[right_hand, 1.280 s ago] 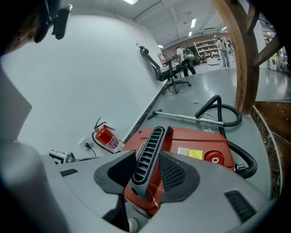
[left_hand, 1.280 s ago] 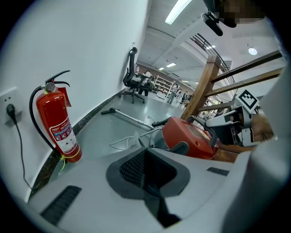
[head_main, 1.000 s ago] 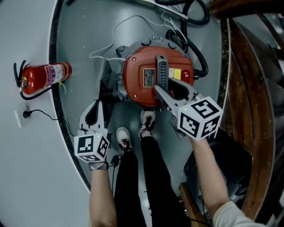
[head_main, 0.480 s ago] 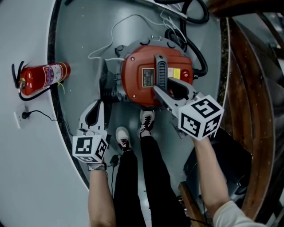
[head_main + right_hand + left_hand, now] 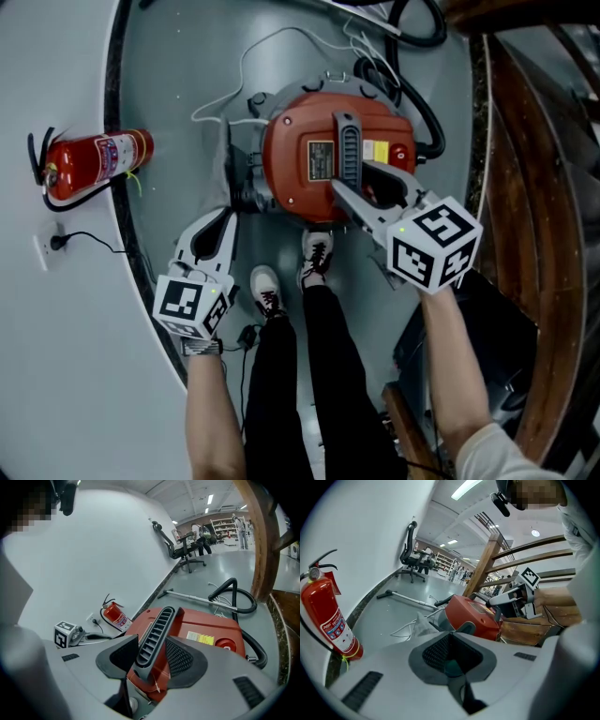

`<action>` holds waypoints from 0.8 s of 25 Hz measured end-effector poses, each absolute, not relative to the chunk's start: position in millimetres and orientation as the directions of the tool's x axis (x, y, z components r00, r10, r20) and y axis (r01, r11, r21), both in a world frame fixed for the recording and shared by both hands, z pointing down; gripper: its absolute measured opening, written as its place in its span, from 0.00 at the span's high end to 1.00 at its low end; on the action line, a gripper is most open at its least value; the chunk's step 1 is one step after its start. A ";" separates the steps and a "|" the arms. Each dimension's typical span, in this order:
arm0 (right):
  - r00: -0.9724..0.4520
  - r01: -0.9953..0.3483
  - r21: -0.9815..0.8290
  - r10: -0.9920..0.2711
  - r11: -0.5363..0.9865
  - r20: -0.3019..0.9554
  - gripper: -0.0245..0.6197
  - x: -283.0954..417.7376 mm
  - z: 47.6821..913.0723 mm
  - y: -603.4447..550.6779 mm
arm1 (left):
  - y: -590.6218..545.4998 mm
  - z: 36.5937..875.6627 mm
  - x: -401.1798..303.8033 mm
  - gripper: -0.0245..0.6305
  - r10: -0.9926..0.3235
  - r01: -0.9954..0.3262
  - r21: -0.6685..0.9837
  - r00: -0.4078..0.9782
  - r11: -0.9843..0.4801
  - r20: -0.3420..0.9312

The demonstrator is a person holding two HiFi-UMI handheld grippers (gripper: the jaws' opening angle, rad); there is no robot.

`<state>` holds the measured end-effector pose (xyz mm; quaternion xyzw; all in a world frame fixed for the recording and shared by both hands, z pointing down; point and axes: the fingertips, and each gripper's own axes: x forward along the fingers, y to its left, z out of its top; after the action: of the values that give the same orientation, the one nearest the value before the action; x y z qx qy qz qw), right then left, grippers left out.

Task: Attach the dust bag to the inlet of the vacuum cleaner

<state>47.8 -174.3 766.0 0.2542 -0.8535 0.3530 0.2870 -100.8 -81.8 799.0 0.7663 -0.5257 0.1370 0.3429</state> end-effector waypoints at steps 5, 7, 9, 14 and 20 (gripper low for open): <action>-0.711 -0.639 -0.467 -0.239 0.611 0.661 0.69 46.7 766.0 -174.8 | -82.3 801.2 -100.1 0.93 -0.707 -0.909 0.359 0.395 -0.209 0.587; -0.714 -0.641 -0.471 -0.247 0.605 0.655 0.69 47.0 765.7 -175.4 | -81.6 803.1 -99.6 0.92 -0.725 -0.939 0.297 0.325 -0.171 0.608; -0.713 -0.642 -0.470 -0.247 0.605 0.656 0.69 47.4 765.7 -175.1 | -79.0 803.1 -99.7 0.92 -0.745 -0.959 0.251 0.262 -0.131 0.614; -0.712 -0.632 -0.465 -0.230 0.620 0.663 0.68 47.1 766.2 -174.6 | -70.0 803.0 -101.6 0.90 -0.774 -0.971 0.227 0.203 -0.079 0.600; -0.711 -0.641 -0.464 -0.244 0.611 0.660 0.68 47.5 766.3 -175.0 | -54.6 814.2 -110.8 0.90 -0.748 -0.983 0.177 0.149 -0.043 0.647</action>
<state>47.5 -175.0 766.3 0.2592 -0.8533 0.3567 0.2783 -110.8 -54.6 814.2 0.6953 -0.6225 0.1947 0.3019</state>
